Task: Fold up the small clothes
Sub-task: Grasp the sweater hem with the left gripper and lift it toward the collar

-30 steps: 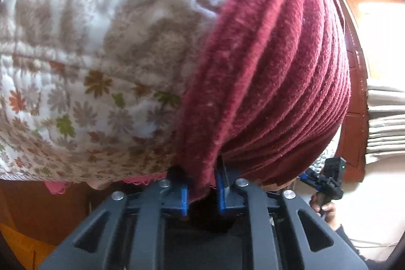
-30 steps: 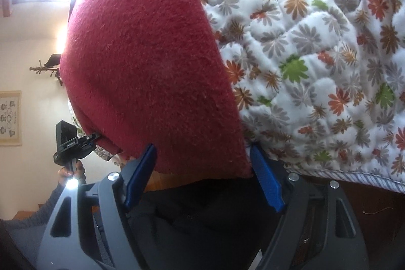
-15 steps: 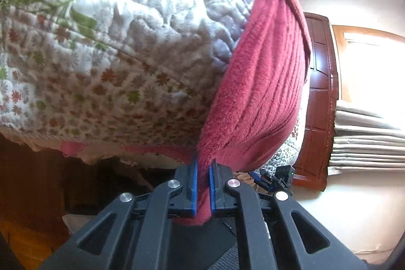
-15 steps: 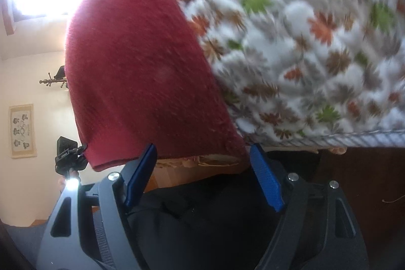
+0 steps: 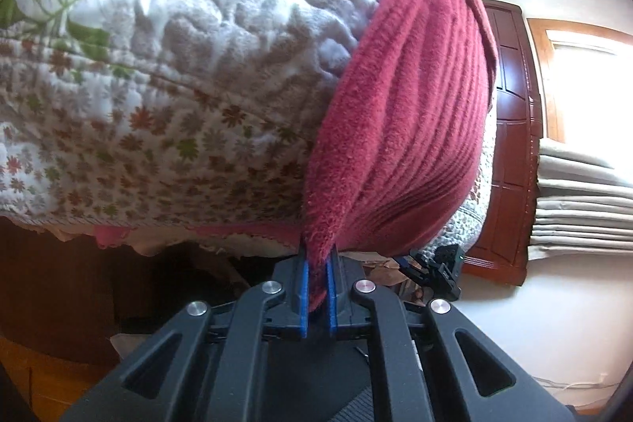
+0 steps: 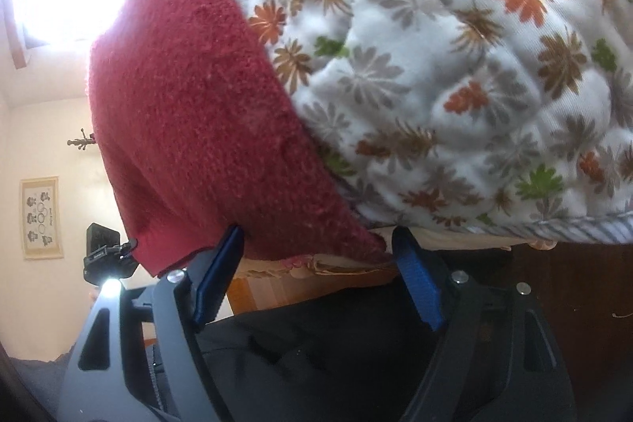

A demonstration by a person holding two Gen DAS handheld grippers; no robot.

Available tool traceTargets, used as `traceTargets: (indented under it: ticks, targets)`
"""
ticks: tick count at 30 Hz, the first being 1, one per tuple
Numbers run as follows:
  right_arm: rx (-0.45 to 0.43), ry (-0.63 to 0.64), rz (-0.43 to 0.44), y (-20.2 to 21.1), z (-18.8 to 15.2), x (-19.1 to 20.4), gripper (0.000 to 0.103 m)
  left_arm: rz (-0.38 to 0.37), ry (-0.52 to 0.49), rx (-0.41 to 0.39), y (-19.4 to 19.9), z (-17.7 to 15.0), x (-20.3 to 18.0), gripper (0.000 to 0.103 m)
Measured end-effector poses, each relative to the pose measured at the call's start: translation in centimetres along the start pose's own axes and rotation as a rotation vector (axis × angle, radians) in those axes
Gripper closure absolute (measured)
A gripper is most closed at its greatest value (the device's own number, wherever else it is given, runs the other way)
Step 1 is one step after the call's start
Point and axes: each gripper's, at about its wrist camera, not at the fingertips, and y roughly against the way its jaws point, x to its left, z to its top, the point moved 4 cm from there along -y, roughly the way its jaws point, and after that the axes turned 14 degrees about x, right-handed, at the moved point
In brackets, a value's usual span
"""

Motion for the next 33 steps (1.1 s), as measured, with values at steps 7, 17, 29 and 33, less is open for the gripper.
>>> traceTargets:
  ticks: [7, 17, 29, 33]
  targets:
    - [0.08, 0.078, 0.098, -0.4, -1.9, 2.6, 0.097, -0.061, -0.002, -0.001, 0.0, -0.4, -0.2, 0.097]
    - [-0.054, 0.119, 0.403, 8.2, -6.0, 11.1, 0.098, -0.311, -0.019, -0.046, 4.0, -3.0, -1.5, 0.097]
    - [-0.201, 0.038, 0.547, 14.1, 2.6, 15.4, 0.098, -0.779, 0.153, -0.281, 6.8, 6.5, -3.5, 0.097]
    - [-0.188, -0.068, 0.498, 15.1, 8.0, 13.5, 0.097, -0.74, 0.264, -0.297, 5.3, 12.0, -3.3, 0.097]
